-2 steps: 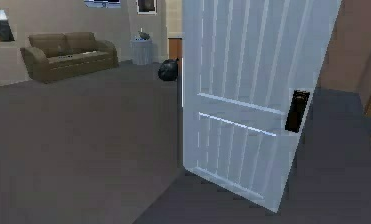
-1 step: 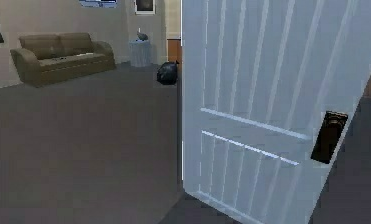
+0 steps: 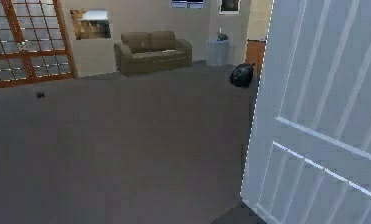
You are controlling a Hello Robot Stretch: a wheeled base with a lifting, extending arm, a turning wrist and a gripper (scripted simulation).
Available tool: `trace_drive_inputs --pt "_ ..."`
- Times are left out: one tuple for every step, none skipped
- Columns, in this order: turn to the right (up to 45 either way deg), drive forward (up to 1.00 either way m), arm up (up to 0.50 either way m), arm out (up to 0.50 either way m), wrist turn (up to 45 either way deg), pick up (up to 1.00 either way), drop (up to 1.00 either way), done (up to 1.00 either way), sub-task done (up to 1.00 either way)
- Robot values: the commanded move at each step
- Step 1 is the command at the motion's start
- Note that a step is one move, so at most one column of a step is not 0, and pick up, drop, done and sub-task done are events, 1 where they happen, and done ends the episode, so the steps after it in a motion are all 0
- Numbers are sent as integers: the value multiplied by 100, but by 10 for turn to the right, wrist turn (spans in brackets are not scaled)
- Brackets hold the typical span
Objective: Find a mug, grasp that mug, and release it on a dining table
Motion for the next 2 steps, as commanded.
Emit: trace_drive_inputs --pt "0 100 0 0 0 0 0 0 0" --pt "-30 0 0 0 0 0 0 0 0"
